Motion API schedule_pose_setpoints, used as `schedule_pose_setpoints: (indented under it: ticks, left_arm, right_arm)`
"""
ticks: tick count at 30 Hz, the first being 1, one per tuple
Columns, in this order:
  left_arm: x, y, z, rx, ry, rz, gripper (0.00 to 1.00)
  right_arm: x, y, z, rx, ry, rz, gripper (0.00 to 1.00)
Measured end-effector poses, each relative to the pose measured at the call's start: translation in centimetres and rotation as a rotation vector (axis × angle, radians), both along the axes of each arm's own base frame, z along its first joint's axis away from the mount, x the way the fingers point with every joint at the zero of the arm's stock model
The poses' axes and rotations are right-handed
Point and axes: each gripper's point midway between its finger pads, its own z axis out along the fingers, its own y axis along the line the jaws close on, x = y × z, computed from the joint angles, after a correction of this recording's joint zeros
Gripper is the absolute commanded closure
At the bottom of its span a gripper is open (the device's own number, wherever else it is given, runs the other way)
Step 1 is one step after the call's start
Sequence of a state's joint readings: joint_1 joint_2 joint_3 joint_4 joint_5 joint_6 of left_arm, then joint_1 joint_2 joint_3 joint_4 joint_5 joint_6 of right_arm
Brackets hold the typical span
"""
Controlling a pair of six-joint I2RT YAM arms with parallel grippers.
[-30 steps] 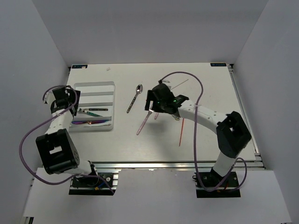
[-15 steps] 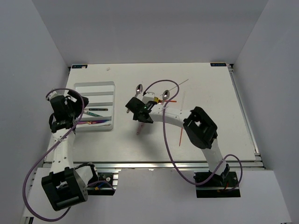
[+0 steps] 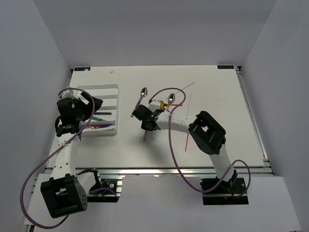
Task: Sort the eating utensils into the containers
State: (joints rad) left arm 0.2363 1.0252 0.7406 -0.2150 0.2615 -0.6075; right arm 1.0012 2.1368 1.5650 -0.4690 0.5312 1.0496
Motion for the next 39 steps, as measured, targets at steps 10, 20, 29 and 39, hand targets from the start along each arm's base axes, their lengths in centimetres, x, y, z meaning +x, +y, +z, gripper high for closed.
schedule_pose_setpoints:
  ticks: [10, 20, 29, 39]
  left_arm:
    - [-3.0, -13.0, -0.2, -0.227, -0.071, -0.491, 0.02]
    - [-4.3, -17.6, 1.5, -0.308, -0.115, -0.609, 0.13]
    - [-2.8, -17.5, -0.2, -0.34, -0.053, -0.541, 0.66]
    - [-1.8, -17.3, 1.3, -0.329, -0.088, -0.501, 1.0]
  right_arm:
    - [-2.2, 2.7, 12.9, 0.435, -0.19, 0.48, 1.0]
    - [-4.1, 5.7, 17.9, 0.535, -0.3, 0.736, 1.0]
    - [-4.9, 5.8, 17.3, 0.459, -0.313, 0.796, 1.0]
    - [-5.2, 6.3, 17.4, 0.464, -0.325, 0.828, 1.0]
